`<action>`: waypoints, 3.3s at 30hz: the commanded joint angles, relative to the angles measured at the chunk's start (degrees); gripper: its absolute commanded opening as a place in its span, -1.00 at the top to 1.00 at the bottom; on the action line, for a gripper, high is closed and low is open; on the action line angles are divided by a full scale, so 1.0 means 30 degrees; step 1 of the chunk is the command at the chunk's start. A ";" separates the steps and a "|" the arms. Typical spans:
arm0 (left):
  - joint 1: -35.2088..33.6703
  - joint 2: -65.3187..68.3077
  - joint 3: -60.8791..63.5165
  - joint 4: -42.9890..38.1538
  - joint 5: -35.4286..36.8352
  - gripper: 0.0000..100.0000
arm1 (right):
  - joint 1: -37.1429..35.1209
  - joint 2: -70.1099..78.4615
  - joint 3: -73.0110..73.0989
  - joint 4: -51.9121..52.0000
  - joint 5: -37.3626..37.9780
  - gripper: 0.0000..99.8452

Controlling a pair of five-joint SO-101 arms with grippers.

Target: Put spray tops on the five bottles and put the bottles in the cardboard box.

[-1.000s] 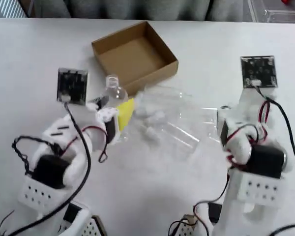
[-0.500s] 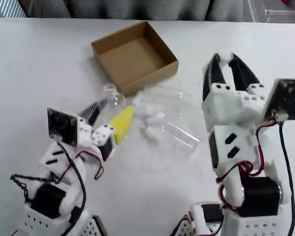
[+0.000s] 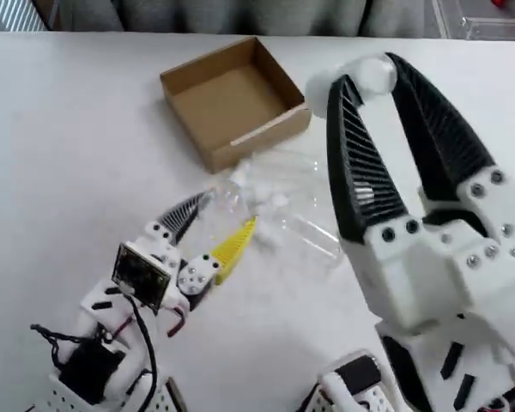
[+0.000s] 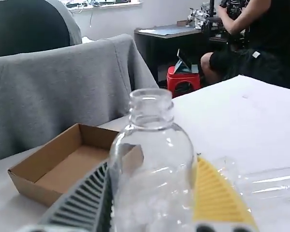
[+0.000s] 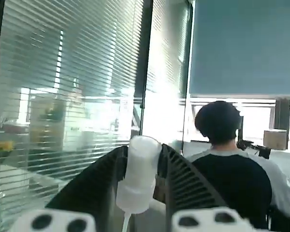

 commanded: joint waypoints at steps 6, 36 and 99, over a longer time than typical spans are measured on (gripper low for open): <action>0.0103 -0.0366 0.0410 -0.0527 -0.0147 0.96 | -0.2154 0.2974 -0.5158 0.6842 0.0410 0.97; 0.0103 -0.0396 0.0352 0.0029 -0.0147 0.96 | -0.2125 0.3209 -0.1758 0.3971 0.0469 0.97; 0.0103 -0.0396 0.0352 -0.0029 -0.0147 0.96 | -0.4000 0.1802 0.4806 0.5377 0.0850 0.97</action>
